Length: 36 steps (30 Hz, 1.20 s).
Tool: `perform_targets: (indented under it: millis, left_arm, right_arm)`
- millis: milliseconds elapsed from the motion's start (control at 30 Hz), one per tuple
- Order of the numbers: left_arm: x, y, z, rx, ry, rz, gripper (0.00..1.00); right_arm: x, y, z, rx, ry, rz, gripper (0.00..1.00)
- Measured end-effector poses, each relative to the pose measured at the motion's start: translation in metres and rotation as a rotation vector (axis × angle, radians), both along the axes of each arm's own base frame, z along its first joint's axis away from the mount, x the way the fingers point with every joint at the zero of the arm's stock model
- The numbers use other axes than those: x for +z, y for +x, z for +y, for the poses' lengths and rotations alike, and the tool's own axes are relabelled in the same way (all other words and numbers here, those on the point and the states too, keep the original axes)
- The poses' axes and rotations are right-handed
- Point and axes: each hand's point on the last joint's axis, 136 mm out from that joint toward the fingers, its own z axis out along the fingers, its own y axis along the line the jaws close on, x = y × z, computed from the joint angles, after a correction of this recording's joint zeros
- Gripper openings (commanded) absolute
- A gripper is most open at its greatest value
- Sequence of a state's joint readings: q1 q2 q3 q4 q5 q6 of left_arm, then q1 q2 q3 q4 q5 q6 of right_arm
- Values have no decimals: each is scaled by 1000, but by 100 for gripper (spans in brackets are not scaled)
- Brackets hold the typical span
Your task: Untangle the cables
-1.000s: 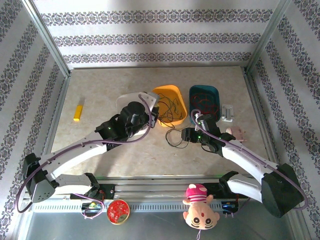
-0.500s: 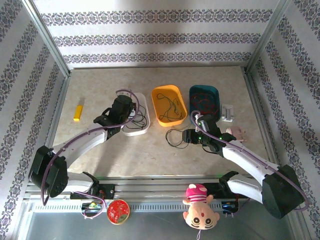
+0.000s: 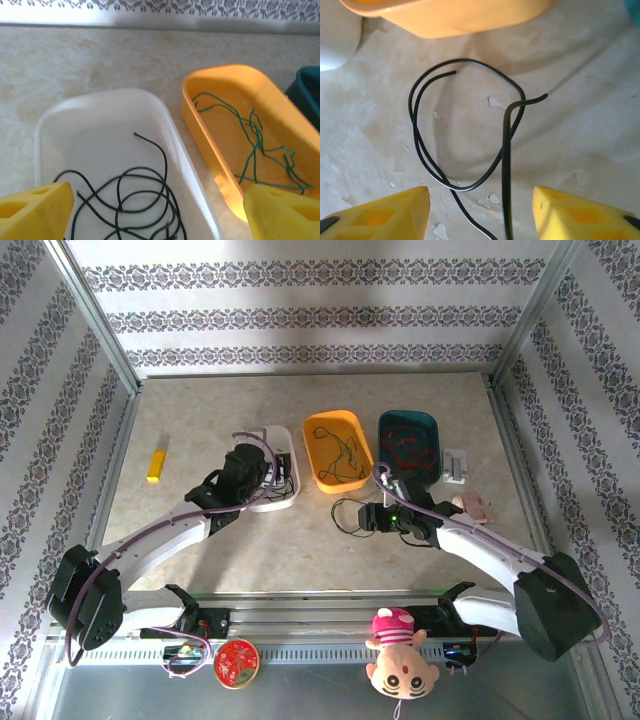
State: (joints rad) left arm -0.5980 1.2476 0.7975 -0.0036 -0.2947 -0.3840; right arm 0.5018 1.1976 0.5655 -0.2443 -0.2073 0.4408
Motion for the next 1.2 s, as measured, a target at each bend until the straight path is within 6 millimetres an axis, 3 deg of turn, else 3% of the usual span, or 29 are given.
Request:
perform_targets:
  millis: [233, 433, 600, 700, 833, 967, 1067, 1133, 1167, 1200]
  left_arm:
    - [-18, -11, 0, 20, -2, 32, 88]
    - [-11, -10, 4, 41, -4, 8, 88]
    - [1, -11, 11, 73, -11, -27, 88]
    - [9, -12, 20, 121, -21, -55, 88]
    - [14, -16, 40, 218, -25, -82, 88]
    - [16, -22, 60, 315, -12, -88, 88]
    - [16, -29, 74, 379, 7, -87, 88]
    - [17, -33, 81, 405, 24, -86, 88]
    - [17, -35, 85, 418, 34, -85, 88]
    - [16, -37, 88, 426, 44, -82, 88]
  right_arm:
    - [-24, 12, 7, -4, -32, 63, 46]
    - [-38, 27, 18, 1, -63, 100, 0]
    - [-33, 25, 18, -3, -78, 85, 0]
    - [-10, 22, 24, 17, -67, 39, 0]
    - [49, 31, 49, 72, -2, -87, 0]
    - [106, 57, 81, 110, 79, -191, 0]
    - [129, 86, 111, 148, 116, -221, 0]
    - [134, 109, 138, 179, 138, -219, 0]
    - [132, 121, 154, 197, 146, -209, 7]
    - [129, 129, 165, 209, 152, -204, 24]
